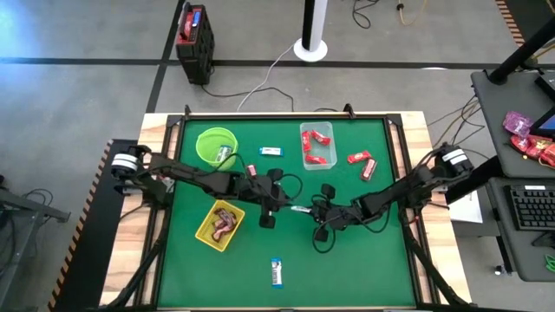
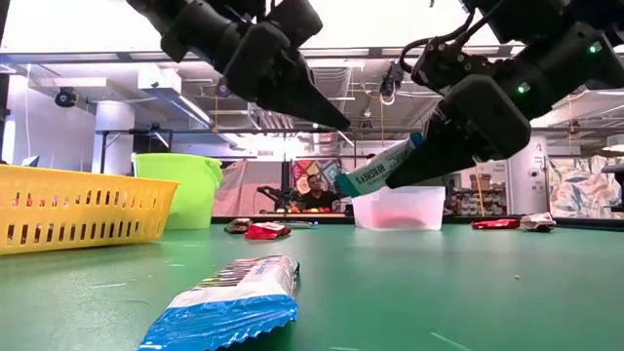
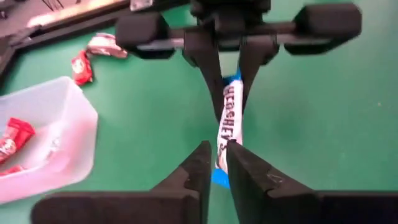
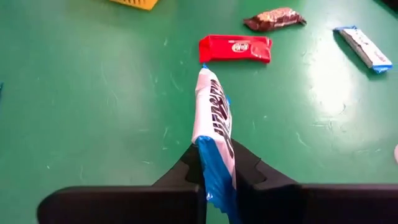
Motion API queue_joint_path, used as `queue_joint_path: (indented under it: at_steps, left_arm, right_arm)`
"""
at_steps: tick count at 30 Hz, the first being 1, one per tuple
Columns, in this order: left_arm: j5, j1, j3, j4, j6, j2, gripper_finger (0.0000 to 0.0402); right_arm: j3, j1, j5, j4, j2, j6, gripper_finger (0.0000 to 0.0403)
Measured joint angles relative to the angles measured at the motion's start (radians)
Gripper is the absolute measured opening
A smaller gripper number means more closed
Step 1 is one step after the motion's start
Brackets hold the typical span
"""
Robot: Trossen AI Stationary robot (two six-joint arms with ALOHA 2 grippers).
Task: Sort candy by brand, put in halloween buckets
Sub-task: Put the white chocolate into the green bucket
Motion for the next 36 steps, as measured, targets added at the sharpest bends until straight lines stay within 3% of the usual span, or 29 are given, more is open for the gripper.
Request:
queue_joint_path:
  at_steps: [8,14,18,23,30,36]
  left_arm:
    - [0.093,0.000,0.000,0.047,-0.029,0.036,0.0125]
    - [0.054,0.001,0.000,0.049,-0.034,0.054,0.0164]
    - [-0.012,0.001,0.000,0.043,-0.032,0.055,0.0135]
    - [-0.002,0.001,0.000,0.034,-0.008,0.054,0.0023]
    - [-0.021,0.002,0.000,-0.012,-0.028,0.039,0.0027]
    - [-0.135,0.014,0.000,-0.269,-0.048,-0.087,0.0017]
  right_arm:
    - [0.059,-0.004,0.027,-0.002,0.001,-0.099,0.0016]
    - [0.117,-0.011,0.028,-0.058,-0.001,-0.148,0.0015]
    - [0.130,-0.012,0.032,-0.057,-0.001,-0.159,0.0024]
    - [0.132,-0.013,0.030,-0.054,-0.002,-0.125,0.0062]
    - [0.132,-0.020,0.028,-0.055,-0.016,-0.071,0.0135]
    - [0.132,-0.033,0.055,-0.142,-0.092,0.002,0.0186]
